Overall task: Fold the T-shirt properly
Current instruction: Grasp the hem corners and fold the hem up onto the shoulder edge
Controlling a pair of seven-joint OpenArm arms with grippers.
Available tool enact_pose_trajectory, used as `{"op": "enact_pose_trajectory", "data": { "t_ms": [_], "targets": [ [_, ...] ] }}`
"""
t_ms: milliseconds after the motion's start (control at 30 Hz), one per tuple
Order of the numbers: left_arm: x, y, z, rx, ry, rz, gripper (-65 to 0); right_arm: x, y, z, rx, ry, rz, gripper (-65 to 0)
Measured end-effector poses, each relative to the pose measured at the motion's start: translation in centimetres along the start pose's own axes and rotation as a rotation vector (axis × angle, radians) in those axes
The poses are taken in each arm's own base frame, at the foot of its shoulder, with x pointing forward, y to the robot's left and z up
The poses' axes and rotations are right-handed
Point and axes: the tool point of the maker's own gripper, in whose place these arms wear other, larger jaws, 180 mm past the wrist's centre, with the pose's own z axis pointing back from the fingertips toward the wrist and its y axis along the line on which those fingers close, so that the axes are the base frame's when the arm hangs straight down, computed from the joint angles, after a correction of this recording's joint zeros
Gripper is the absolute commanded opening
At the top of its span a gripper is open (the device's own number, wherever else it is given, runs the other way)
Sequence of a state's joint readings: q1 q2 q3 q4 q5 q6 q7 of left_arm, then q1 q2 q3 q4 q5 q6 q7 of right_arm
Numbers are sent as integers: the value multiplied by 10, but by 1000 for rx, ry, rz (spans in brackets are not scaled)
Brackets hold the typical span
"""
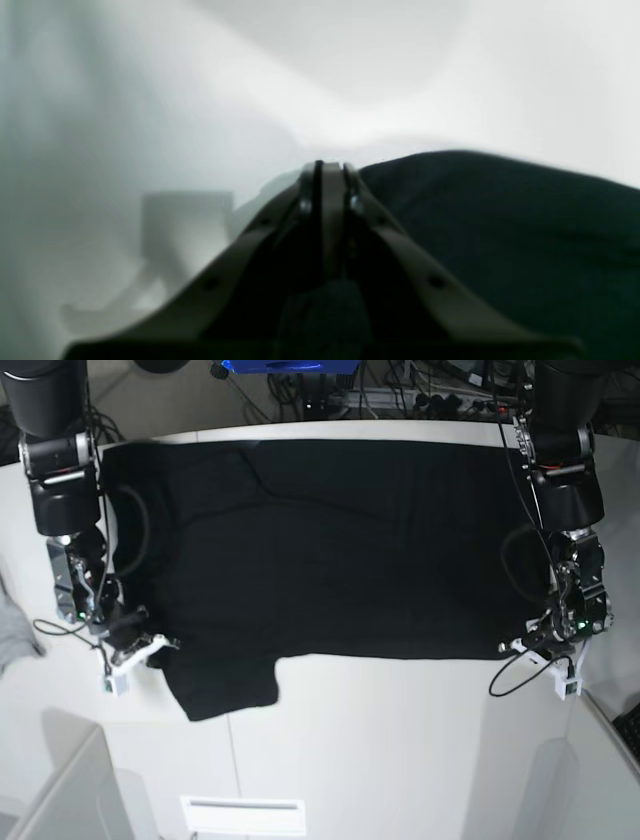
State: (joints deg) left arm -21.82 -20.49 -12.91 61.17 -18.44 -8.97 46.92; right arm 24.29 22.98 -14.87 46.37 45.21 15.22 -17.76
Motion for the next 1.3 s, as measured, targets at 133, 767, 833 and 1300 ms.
{"op": "enact_pose_trajectory", "data": {
  "t_ms": [133,767,833,1300],
  "targets": [
    [12,-19,10,-77,-25,37,-650,2,6,5,21,-31,-15,-650],
    [-4,12,50,-61,-38,98,-650,11,12,49,49,-81,-55,-650],
    [-5,9,52,-72,-43,101,-650,11,8,53,43,-80,-60,-650],
    [-23,3,81,-150,-59,99,-650,-3,-3,84,17,-41,-81,-650]
  ]
}}
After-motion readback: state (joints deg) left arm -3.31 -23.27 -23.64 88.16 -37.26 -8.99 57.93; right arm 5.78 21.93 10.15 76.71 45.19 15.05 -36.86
